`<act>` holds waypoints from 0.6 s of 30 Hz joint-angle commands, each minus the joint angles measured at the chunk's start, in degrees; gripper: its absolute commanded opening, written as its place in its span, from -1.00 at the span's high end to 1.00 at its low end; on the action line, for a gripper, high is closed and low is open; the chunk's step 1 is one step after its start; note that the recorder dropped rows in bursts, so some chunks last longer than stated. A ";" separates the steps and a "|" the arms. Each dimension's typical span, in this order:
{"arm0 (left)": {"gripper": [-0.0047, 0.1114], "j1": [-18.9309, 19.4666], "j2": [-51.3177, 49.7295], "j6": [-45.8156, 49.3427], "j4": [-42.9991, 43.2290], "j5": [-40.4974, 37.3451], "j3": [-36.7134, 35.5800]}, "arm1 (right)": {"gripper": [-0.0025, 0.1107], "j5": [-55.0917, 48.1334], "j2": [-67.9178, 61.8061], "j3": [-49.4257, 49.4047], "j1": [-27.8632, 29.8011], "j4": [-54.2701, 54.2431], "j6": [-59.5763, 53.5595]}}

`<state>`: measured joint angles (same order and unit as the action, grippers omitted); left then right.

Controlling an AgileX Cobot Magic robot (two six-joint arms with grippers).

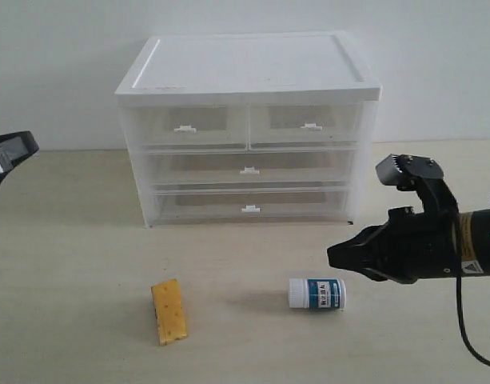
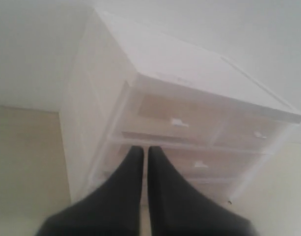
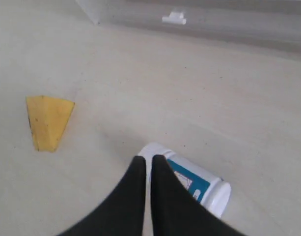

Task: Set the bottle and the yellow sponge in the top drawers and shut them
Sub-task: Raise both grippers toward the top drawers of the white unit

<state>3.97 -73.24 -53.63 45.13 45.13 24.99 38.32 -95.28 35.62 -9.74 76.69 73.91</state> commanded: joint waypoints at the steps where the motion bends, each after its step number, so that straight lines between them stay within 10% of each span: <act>1: 0.85 0.16 -3.91 -0.38 1.43 0.88 5.46 | 0.96 1.67 -2.66 3.25 -0.10 4.32 3.57; 6: 0.85 -3.57 -13.73 -20.81 21.61 2.00 15.42 | 0.96 7.35 -2.54 7.19 -0.10 0.68 1.91; 18: 0.73 -5.38 -34.14 -29.37 18.07 16.46 28.87 | 0.96 3.59 -2.54 11.88 -0.10 -3.35 3.80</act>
<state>-1.13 -104.56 -81.02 64.25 58.13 51.09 43.59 -98.08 46.23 -9.74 74.02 76.62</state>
